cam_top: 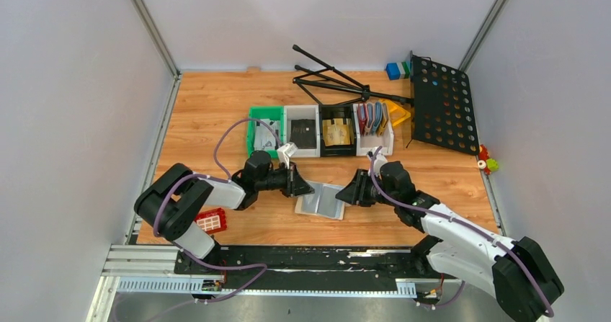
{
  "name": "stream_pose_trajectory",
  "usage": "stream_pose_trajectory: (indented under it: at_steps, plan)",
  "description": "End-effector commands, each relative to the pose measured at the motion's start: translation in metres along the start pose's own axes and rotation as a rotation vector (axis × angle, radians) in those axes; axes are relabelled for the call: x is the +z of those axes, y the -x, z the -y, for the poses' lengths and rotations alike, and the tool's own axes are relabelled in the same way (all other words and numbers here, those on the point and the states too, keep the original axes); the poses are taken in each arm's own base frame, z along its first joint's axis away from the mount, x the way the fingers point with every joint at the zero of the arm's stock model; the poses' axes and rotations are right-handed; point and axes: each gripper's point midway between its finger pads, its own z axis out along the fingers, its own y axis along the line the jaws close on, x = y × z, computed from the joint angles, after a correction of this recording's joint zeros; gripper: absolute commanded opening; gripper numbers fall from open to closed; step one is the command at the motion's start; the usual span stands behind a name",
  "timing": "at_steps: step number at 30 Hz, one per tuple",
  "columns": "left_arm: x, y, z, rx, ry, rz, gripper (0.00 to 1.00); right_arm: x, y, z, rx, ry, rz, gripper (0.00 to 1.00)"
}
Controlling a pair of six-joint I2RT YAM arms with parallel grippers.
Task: Take the credit cards out of the card holder
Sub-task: Place the card holder at the center of the board.
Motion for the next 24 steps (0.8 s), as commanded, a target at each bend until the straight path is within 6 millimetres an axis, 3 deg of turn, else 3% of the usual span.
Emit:
stream_pose_trajectory:
  at_steps: [1, 6, 10, 13, 18, 24]
  plan:
    - [0.012, 0.006, 0.002, 0.078, -0.011, -0.005, 0.00, 0.005, 0.010, 0.000, -0.061, -0.006, 0.027, 0.31]
    - [0.015, -0.001, -0.005, 0.064, 0.010, -0.029, 0.00, 0.010, 0.005, 0.003, -0.064, -0.013, -0.004, 0.23]
    - [0.017, -0.009, -0.022, 0.053, 0.087, -0.084, 0.00, 0.006, 0.005, 0.017, -0.065, -0.102, -0.015, 0.46]
    - [0.016, -0.013, -0.034, 0.056, 0.148, -0.113, 0.00, -0.002, 0.005, 0.030, -0.068, -0.183, -0.007, 0.51]
    - [0.014, -0.017, -0.040, 0.056, 0.181, -0.130, 0.00, -0.017, -0.002, 0.062, -0.051, -0.361, -0.024, 0.70]
    - [0.014, -0.019, -0.045, 0.057, 0.206, -0.150, 0.00, -0.012, -0.010, 0.072, -0.049, -0.394, -0.065, 0.72]
